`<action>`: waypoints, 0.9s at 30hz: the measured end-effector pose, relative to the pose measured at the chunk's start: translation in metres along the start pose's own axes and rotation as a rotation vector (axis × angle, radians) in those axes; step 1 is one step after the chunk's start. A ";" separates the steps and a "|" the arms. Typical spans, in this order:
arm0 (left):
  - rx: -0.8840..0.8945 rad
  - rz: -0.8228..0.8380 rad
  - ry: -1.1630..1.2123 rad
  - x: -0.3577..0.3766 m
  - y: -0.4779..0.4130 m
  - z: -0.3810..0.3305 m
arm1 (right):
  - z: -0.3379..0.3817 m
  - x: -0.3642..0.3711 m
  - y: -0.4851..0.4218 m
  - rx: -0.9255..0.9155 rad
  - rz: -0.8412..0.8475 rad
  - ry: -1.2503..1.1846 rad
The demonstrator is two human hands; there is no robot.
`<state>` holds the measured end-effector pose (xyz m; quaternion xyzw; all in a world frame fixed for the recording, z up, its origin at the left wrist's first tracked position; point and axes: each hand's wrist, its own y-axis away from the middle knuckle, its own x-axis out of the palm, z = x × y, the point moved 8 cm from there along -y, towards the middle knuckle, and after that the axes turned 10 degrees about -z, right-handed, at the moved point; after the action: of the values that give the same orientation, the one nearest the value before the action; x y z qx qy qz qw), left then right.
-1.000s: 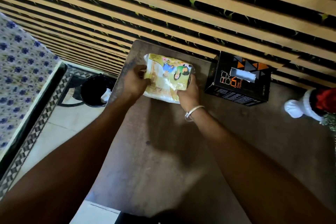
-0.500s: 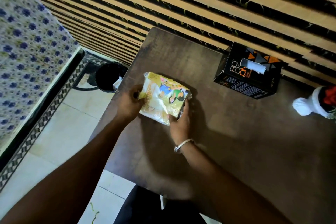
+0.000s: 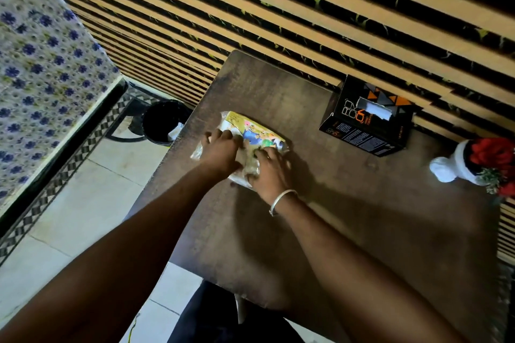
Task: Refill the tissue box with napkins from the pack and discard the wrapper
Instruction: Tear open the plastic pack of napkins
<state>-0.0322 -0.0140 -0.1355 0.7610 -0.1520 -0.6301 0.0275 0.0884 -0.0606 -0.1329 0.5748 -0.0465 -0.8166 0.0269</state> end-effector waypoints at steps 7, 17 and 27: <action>-0.166 -0.005 0.080 -0.002 -0.024 0.003 | 0.008 0.003 -0.003 -0.025 0.026 0.036; -0.180 -0.131 0.421 0.002 -0.008 0.018 | 0.002 0.002 -0.002 -0.017 0.071 -0.028; -0.064 -0.143 0.553 -0.020 0.022 0.018 | 0.001 0.004 -0.009 0.040 0.204 -0.118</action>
<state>-0.0572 -0.0266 -0.1149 0.9115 -0.0647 -0.4035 0.0472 0.0861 -0.0521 -0.1377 0.5185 -0.1223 -0.8409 0.0956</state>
